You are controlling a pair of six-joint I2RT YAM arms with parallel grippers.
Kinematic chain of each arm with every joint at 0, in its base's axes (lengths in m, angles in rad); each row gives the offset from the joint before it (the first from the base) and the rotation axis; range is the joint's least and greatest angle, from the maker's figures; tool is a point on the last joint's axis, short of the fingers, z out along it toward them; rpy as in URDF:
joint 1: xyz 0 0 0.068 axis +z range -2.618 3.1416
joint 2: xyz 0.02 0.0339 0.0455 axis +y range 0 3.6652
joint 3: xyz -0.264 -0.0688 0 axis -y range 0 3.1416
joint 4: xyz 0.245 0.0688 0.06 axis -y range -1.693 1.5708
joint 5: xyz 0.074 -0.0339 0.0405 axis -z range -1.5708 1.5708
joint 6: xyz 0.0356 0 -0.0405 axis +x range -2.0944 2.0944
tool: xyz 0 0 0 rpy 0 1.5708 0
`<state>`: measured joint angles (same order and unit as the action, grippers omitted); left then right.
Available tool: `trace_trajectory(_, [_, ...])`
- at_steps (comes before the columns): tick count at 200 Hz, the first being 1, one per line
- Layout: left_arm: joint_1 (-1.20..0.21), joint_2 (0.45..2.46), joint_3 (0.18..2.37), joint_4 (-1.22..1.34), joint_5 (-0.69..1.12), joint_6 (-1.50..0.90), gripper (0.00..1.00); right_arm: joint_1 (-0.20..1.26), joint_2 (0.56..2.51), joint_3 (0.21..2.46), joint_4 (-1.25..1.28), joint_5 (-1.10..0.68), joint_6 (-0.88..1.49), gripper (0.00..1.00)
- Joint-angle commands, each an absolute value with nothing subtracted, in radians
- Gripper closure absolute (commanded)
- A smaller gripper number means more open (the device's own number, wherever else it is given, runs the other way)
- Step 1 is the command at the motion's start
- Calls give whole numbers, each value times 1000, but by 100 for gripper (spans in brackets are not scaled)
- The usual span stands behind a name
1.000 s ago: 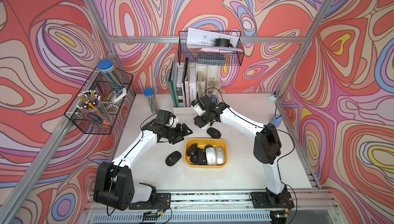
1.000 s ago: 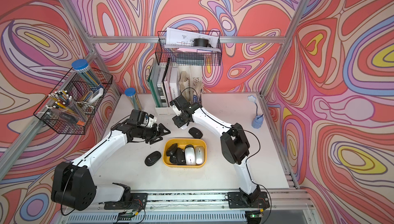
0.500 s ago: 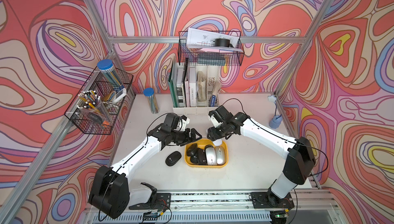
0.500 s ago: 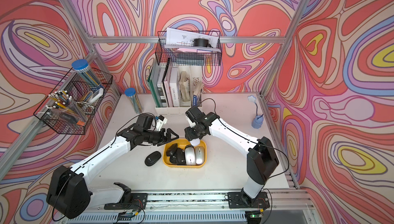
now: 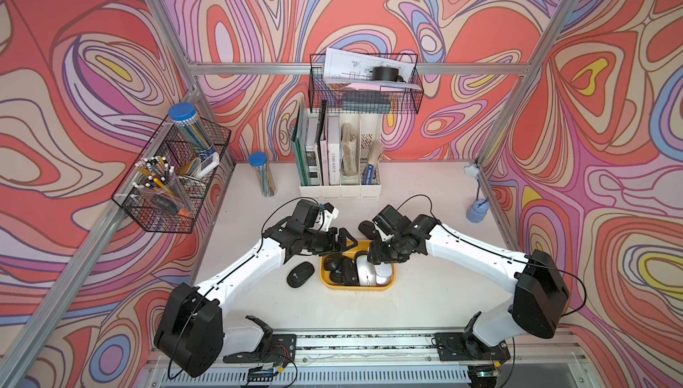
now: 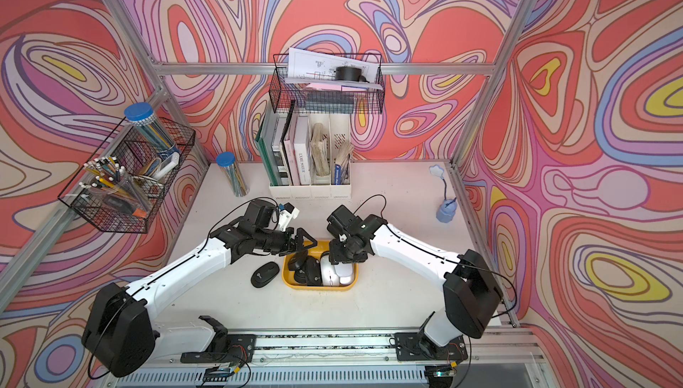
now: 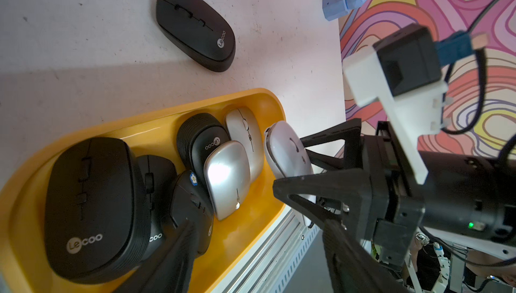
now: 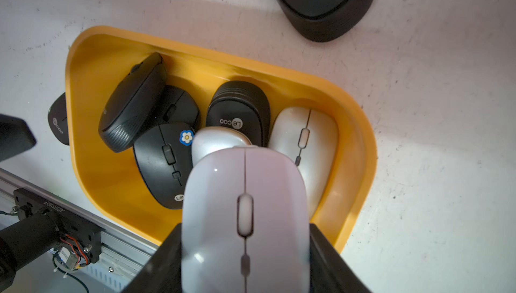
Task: Put the mouse in the storage box
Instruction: Place the mouse in the storage box.
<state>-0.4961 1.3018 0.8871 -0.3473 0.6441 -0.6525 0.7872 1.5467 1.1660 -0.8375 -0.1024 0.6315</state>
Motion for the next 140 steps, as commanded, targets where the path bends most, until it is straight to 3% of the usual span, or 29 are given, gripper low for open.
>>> trace_trajectory(1, [-497, 1302, 905, -346, 630, -631, 23, 795, 1576, 1151, -800, -73, 684, 44])
trace_trajectory(140, [-498, 1308, 916, -383, 634, -609, 23, 794, 1691, 1127, -775, -30, 642, 38])
